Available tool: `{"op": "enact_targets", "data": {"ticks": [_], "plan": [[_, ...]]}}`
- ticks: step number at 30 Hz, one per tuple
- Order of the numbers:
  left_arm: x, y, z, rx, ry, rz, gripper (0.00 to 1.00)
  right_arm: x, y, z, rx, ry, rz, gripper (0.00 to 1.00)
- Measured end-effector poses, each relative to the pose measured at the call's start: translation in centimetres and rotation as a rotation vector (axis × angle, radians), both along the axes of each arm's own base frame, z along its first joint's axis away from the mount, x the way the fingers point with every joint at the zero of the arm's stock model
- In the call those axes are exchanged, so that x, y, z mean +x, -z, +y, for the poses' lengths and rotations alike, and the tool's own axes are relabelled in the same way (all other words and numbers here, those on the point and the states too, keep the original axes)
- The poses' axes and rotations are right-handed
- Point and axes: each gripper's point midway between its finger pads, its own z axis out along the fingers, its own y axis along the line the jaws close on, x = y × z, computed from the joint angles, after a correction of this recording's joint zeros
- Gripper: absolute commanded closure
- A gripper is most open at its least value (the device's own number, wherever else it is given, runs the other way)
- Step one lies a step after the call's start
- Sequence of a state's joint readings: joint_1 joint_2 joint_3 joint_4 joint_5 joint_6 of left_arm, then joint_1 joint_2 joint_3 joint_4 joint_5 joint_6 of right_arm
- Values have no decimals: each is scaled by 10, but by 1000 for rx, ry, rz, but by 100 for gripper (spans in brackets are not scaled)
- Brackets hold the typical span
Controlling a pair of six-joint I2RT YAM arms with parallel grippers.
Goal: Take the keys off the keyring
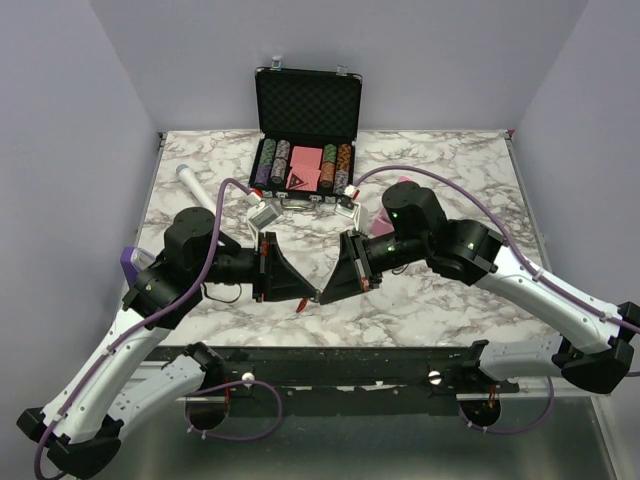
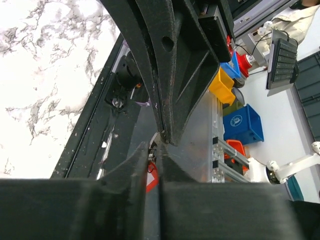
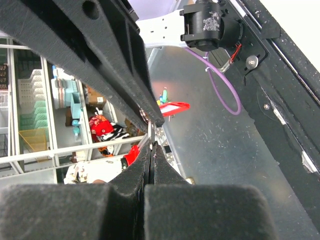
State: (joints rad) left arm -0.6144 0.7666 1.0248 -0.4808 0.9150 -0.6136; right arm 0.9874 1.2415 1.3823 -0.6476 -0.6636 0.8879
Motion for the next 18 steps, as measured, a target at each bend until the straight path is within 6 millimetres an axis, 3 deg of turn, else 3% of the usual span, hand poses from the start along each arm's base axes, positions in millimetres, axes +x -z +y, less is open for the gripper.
{"op": "enact_targets", "data": {"ticks": [2,5,16,18], "plan": [[0,0,0,-1,0,1,60,0,-1,0,2,0,0,99],[0,0,0,-1,-1,0,60,0,-1,0,3,0,0,99],[1,-1,0,-2,-4,-2,73,-1,-4,-2,11,0,-5,99],[1,-2,0,-3,-5,-4,64,-1,-3,-2,11,0,-4,99]]}}
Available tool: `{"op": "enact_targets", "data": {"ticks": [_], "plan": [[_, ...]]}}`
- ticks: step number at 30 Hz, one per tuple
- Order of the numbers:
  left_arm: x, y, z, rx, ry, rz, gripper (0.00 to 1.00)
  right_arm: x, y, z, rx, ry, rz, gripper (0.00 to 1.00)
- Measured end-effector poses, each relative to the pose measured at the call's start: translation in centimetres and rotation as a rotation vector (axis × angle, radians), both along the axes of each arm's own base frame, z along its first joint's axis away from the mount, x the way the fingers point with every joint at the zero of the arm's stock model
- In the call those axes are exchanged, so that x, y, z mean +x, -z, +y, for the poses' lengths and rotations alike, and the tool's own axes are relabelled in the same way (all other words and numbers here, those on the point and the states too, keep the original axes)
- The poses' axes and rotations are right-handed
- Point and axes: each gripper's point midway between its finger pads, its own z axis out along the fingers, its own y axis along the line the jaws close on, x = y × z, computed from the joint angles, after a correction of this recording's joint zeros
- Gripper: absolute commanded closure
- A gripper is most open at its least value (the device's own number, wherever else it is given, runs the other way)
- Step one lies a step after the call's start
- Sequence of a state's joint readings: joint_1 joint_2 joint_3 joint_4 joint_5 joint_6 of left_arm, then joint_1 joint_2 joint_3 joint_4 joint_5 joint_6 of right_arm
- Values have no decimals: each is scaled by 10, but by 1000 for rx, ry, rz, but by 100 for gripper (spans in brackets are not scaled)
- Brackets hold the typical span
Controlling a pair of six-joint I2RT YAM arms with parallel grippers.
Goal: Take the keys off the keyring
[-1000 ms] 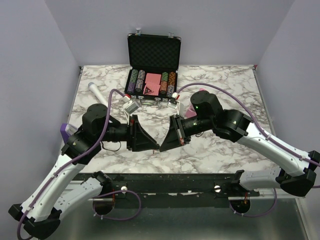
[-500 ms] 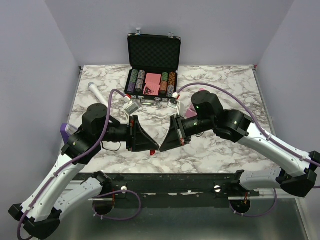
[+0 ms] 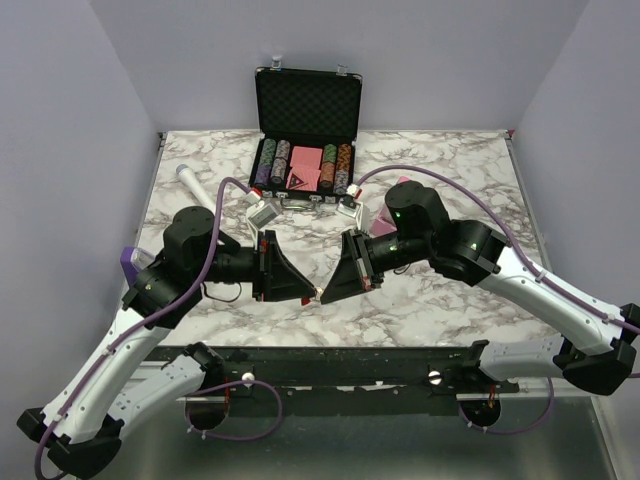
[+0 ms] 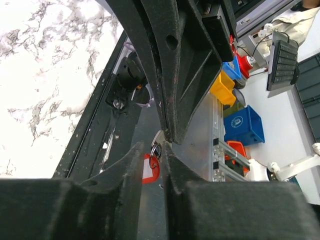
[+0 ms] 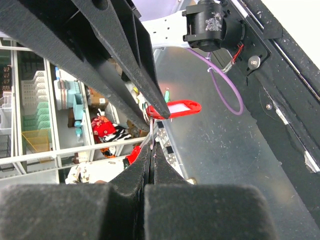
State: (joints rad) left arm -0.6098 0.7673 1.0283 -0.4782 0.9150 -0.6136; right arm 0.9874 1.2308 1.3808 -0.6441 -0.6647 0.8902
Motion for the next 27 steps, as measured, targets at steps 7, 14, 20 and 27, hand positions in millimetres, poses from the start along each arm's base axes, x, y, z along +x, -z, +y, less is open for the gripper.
{"op": "enact_targets", "data": {"ticks": [7,14,20,27], "plan": [[2,-6,0,-6,-7,-13,56,0,0,0,0,0,-1,99],[4,-11,-1,-9,-8,-21,72,0,0,0,0,0,-1,99],[5,-10,-1,-7,-7,-19,74,0,0,0,0,0,0,99],[5,-9,-1,-3,-4,-12,86,0,0,0,0,0,0,99]]}}
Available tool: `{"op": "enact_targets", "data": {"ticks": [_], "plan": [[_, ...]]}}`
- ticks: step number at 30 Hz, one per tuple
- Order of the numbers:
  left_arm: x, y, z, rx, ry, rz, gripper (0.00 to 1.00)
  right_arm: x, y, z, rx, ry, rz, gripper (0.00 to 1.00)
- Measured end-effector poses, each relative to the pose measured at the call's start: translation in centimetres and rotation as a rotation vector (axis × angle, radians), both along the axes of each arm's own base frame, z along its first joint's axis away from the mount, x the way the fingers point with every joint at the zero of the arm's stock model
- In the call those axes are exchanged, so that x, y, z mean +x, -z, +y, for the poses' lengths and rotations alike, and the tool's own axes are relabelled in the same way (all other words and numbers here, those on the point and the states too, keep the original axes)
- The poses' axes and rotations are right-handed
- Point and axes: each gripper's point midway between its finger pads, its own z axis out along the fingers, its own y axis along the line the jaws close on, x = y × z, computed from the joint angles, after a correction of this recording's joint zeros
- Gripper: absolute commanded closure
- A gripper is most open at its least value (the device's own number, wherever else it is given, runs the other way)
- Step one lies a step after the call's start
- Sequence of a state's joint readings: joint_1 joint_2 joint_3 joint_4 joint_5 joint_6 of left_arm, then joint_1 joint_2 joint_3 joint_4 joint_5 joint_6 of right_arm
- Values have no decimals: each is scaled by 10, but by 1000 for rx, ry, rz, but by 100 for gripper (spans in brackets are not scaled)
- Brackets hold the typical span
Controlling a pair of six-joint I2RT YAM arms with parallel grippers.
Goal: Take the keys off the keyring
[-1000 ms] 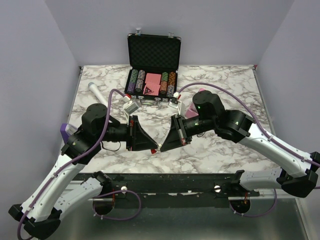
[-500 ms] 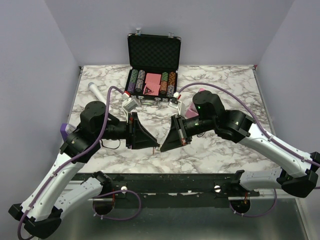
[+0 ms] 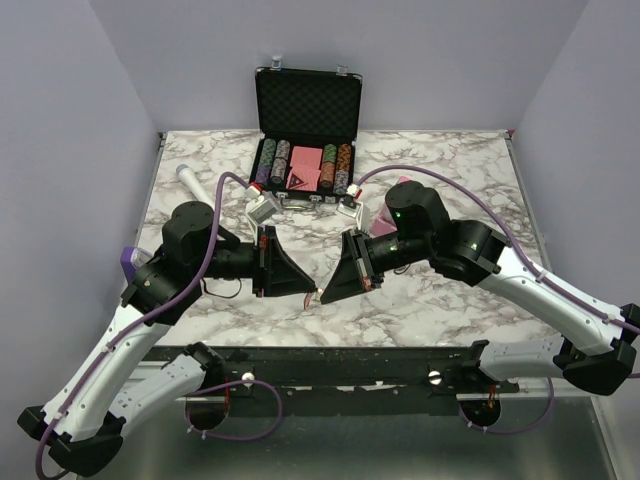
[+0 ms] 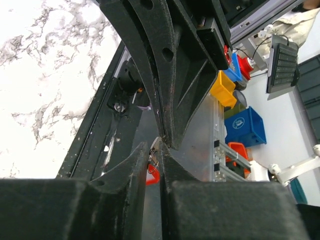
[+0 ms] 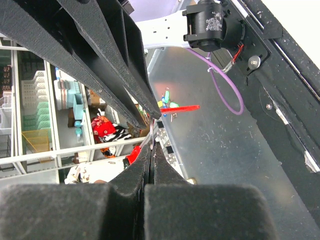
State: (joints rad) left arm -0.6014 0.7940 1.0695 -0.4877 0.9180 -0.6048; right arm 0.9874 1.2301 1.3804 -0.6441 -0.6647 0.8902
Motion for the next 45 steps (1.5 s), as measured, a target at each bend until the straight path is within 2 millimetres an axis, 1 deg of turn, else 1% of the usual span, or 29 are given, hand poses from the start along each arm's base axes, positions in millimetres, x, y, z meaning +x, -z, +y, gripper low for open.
{"op": "enact_targets", "data": {"ticks": [2,3,11,21,25,28,32,36,45], "plan": [[0,0,0,1,0,2,97,0,0,0,0,0,0,99],[0,0,0,2,0,1,100,0,0,0,0,-1,0,99],[-1,-1,0,-2,2,9,100,0,0,0,2,-2,0,99],[-2,-10,2,-80,-56,58,100,0,-9,1,54,14,0,99],[1,-18,4,-109,-97,69,100,1,-16,4,85,21,-8,99],[5,-24,6,-135,-145,90,100,4,-22,6,112,29,-23,99],[12,-28,7,-177,-215,140,100,8,-28,9,134,48,-35,99],[22,-26,7,-231,-277,215,100,12,-27,10,131,72,-40,99],[38,-30,13,-341,-396,319,100,22,-28,17,143,106,-53,99]]}}
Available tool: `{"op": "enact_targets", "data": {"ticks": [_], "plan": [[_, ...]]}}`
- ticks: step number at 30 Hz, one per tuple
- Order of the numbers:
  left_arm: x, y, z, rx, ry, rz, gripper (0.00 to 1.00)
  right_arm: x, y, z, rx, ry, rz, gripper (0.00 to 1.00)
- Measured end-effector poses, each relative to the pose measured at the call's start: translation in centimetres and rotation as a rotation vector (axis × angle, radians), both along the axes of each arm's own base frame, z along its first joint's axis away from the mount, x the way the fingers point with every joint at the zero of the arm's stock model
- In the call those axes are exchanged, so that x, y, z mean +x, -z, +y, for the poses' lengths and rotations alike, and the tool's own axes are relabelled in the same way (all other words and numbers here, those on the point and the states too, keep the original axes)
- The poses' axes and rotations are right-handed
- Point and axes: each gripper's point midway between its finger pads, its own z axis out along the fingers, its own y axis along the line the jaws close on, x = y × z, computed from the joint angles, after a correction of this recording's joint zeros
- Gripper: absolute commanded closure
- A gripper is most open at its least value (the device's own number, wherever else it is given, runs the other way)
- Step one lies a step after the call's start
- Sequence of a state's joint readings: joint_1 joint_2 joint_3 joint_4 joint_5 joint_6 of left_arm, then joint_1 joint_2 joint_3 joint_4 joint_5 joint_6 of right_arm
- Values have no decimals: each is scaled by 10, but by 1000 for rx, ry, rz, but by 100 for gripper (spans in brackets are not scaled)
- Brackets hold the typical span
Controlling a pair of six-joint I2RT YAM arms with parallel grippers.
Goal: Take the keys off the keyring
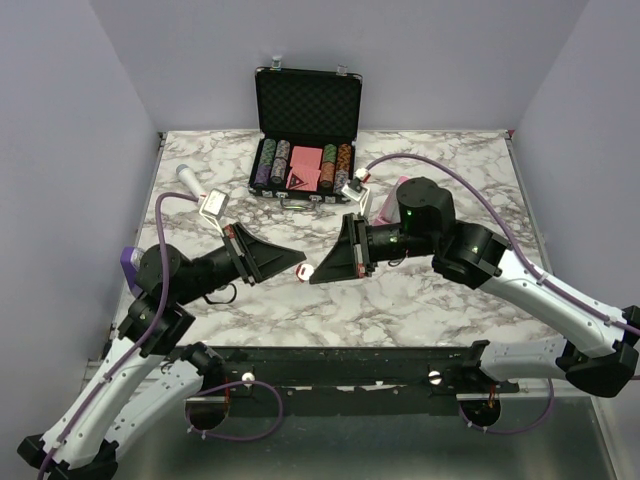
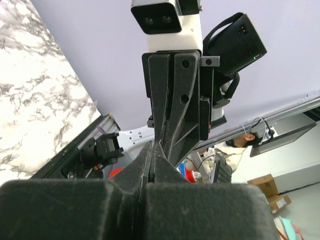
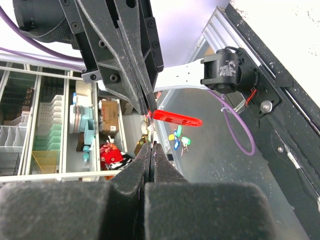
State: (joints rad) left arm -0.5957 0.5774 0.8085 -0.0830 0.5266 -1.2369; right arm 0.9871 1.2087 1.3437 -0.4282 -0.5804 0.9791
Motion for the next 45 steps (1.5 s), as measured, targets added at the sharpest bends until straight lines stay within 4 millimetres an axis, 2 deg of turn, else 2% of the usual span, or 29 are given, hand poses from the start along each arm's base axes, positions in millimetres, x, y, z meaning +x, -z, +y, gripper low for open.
{"op": "enact_targets", "data": {"ticks": [6,19,32,39,45], "plan": [[3,-10,7,-41,-52,1,100,1,-9,2,30,3,-20,99],[7,-17,20,-74,-140,-3,100,3,-16,3,48,6,-33,99],[15,-11,34,-90,-240,24,100,5,-18,3,51,20,-41,99],[22,10,41,-10,-310,59,100,12,-11,-1,20,75,-46,100],[26,31,56,95,-394,73,100,25,18,-9,-87,173,-31,99]]}}
